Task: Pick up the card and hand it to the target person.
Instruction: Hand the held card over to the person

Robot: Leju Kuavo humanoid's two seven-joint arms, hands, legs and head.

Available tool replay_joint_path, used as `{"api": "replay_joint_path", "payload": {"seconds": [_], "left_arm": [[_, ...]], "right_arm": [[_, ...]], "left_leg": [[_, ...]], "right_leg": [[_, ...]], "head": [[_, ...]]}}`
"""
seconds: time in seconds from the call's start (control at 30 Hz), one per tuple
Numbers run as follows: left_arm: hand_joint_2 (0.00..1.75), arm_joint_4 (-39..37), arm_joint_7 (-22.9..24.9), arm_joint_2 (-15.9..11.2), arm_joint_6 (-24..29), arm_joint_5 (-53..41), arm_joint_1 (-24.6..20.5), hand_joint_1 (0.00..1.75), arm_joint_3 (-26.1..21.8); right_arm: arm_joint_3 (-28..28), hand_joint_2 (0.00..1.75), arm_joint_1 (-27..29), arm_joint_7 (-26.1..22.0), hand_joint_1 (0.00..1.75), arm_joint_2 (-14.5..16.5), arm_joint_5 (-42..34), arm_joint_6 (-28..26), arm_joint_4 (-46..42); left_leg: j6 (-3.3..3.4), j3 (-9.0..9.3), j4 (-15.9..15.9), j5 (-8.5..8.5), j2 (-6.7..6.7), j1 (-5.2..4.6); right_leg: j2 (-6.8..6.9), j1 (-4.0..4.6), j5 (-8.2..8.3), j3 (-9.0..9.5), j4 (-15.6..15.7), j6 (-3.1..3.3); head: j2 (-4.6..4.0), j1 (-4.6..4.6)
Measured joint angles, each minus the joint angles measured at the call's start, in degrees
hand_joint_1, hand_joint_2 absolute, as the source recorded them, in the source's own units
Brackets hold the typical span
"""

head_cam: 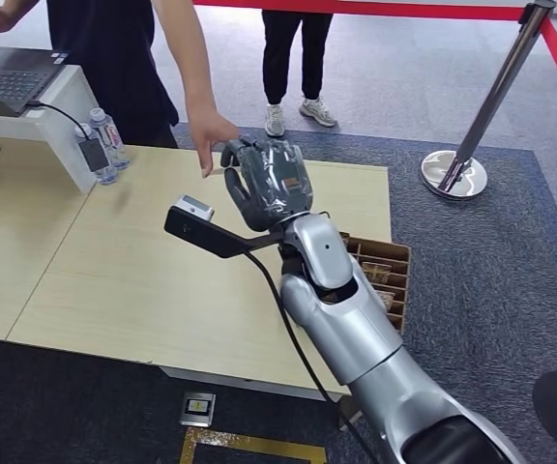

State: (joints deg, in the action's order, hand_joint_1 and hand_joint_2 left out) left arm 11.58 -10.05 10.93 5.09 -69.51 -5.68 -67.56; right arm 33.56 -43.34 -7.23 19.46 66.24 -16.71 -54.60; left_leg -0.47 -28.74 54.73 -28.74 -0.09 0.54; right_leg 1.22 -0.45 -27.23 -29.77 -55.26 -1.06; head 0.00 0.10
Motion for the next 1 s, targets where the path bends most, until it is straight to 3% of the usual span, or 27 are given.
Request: {"api": "replay_joint_path", "payload": {"seconds": [0.3,0.33,0.43,0.47,0.77,1.0], "left_arm": [[1.75,0.0,-0.24,0.0,0.13,0.4,0.03,0.0,-0.07],[1.75,0.0,-0.24,0.0,0.14,0.46,0.03,0.0,-0.08],[1.75,0.0,-0.24,0.0,0.2,0.69,0.05,0.0,-0.14],[1.75,0.0,-0.24,0.0,0.25,0.77,0.06,0.0,-0.16],[1.75,0.0,-0.24,0.0,0.36,1.22,0.11,0.0,-0.31],[1.75,0.0,-0.41,0.0,0.11,1.07,0.2,0.0,-0.35]], "right_arm": [[0.15,1.75,-1.19,-0.27,1.75,0.97,-0.23,0.03,1.66],[0.15,1.75,-1.24,-0.34,1.59,1.03,-0.24,0.03,1.78],[0.14,1.75,-1.41,-0.58,0.28,1.14,-0.64,-0.12,2.15],[0.14,1.75,-1.45,-0.67,0.0,1.17,-0.97,-0.22,2.27],[0.08,1.75,-1.5,-0.84,0.0,0.68,-3.32,-0.08,1.97],[-0.8,1.75,0.63,5.99,0.0,-3.53,2.42,0.08,-3.77]], "left_leg": [[0.0,0.01,0.0,0.0,0.0,0.0],[-0.01,0.01,0.0,0.0,0.0,0.0],[-0.01,0.01,0.0,0.01,0.0,0.0],[-0.01,0.01,0.0,0.01,0.0,0.0],[-0.01,0.02,0.01,0.01,0.0,0.0],[0.0,0.02,0.03,0.0,-0.01,-0.01]], "right_leg": [[0.0,0.0,0.0,0.0,0.0,0.0],[0.0,0.0,0.0,0.0,0.0,0.0],[0.0,0.0,0.0,0.0,0.0,0.0],[0.0,0.0,0.0,0.0,0.0,0.0],[0.0,0.0,0.01,-0.01,0.0,0.0],[0.0,-0.01,0.01,-0.02,0.04,0.0]], "head": [[0.0,-0.01],[0.0,-0.01],[0.0,0.01],[0.0,0.0],[0.0,0.01],[0.0,0.0]]}}
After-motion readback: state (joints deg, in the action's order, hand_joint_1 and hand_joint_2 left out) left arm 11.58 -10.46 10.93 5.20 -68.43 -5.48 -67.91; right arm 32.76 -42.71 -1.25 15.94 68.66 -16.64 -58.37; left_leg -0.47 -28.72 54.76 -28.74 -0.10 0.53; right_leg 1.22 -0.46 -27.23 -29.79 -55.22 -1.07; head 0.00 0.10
